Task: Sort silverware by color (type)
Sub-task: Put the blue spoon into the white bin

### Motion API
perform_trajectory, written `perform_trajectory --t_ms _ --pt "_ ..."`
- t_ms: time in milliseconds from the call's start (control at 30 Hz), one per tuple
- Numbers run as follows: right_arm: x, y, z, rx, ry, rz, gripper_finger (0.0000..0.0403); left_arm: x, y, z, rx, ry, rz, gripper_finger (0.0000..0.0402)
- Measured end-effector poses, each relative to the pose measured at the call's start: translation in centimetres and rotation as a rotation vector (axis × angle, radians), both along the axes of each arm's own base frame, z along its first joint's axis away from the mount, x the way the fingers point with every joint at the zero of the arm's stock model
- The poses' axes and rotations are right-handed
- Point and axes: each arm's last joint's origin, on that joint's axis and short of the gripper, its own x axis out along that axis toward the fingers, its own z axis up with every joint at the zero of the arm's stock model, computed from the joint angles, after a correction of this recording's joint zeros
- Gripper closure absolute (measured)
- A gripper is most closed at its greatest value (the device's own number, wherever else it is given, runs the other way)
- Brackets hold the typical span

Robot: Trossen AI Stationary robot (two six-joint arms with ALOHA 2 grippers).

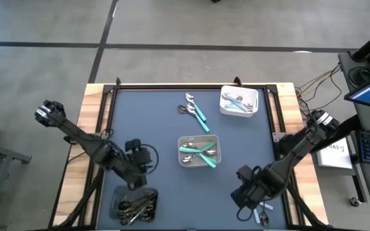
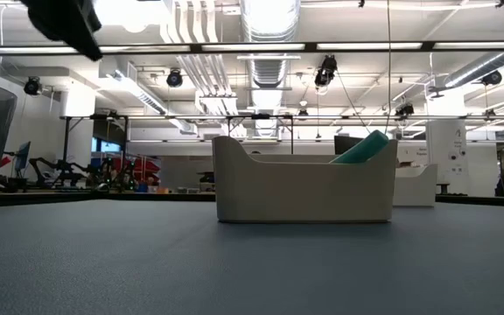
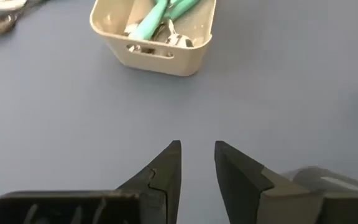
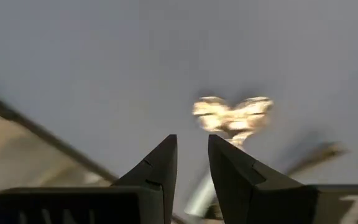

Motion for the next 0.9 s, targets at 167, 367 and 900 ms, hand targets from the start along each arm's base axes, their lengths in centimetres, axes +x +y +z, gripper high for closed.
perform_trajectory --t_ms 167,367,900 --pt "0.2 0.5 -1.9 0.099 -0.026 -0.129 0.0321 -1.7 2.3 -1.8 -0.15 -0.044 0.032 0.0322" --pt "-0.4 0.5 -2.8 0.155 0.079 -0.227 0.0321 -3.0 6.0 -3.8 -0.278 -0.115 0.02 0.0322" --pt "-2.6 2.2 -6.4 0.277 0.271 -0.426 0.0321 -4.7 12.0 -0.9 -0.068 -0.231 0.056 0.0322"
